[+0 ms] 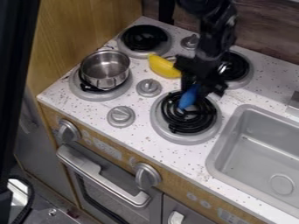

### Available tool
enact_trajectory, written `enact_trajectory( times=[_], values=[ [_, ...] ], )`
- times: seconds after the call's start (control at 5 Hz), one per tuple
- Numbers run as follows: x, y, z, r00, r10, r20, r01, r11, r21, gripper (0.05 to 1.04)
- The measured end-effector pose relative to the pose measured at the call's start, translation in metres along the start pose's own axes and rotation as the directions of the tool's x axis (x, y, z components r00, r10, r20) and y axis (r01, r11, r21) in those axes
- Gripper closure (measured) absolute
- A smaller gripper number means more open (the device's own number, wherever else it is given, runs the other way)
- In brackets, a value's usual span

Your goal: Move the blue fork to the upper right burner

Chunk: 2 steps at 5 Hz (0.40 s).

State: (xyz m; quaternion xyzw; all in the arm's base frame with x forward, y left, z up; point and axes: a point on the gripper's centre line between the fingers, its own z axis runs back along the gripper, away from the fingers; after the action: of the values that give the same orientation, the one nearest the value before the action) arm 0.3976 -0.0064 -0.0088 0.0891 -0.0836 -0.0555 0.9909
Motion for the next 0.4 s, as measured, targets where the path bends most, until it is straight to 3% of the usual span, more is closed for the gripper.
enact_trajectory(
  times=[0.2, 0.4],
  values=[
    [0.036, 0.002, 0.006, 0.999, 0.001, 0.046, -0.001, 1.0, 0.001, 0.674],
    [0.056, 0.0, -0.013, 0.999, 0.012, 0.033, -0.012, 1.0, 0.006, 0.674]
  ],
)
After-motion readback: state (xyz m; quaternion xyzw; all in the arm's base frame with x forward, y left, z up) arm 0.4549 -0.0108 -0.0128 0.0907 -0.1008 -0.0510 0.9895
